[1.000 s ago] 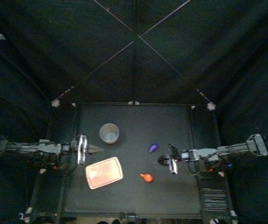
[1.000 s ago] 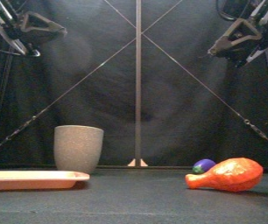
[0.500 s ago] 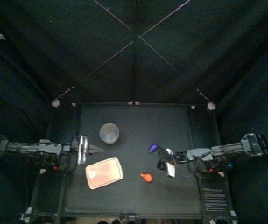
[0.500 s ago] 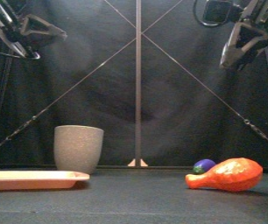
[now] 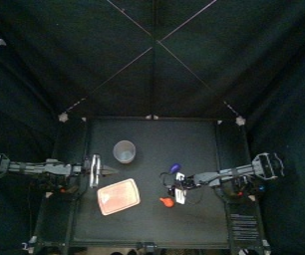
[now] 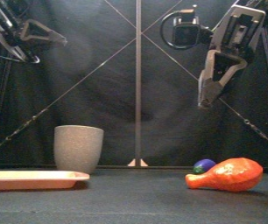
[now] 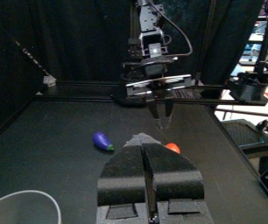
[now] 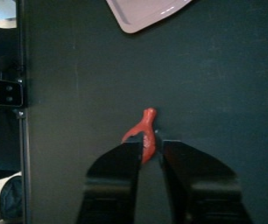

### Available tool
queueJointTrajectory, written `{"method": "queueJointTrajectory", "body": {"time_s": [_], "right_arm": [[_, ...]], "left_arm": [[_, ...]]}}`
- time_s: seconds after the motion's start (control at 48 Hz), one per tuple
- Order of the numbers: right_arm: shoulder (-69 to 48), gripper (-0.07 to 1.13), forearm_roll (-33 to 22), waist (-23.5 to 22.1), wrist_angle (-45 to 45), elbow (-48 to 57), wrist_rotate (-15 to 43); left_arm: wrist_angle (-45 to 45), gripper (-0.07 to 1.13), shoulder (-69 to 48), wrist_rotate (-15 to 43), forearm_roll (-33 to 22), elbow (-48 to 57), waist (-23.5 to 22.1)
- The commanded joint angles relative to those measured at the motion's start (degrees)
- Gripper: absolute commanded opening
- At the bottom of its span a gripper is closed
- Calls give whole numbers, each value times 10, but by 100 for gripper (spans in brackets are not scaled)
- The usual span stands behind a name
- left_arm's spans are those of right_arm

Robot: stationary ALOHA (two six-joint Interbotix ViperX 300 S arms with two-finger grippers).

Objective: Pick the drumstick then place it on the pink plate
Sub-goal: Pick the drumstick

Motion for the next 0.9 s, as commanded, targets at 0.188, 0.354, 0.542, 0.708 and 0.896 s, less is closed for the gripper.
{"method": "queueJointTrajectory", "body": {"time_s": [0.188,0.354,0.542,0.708,0.896], "right_arm": [[45,99,4,0,10,-48,86],[69,99,-15,0,40,-51,110],[113,100,-16,-6,91,-70,149],[137,100,-23,-3,96,-99,167],[161,99,-33,8,98,-115,189]], "left_arm": [[-3,4,3,1,-27,3,2],[-4,4,3,3,-27,4,3],[-5,4,3,4,-26,4,8],[-5,4,3,3,-26,9,9],[-5,4,3,3,-26,12,9]]}}
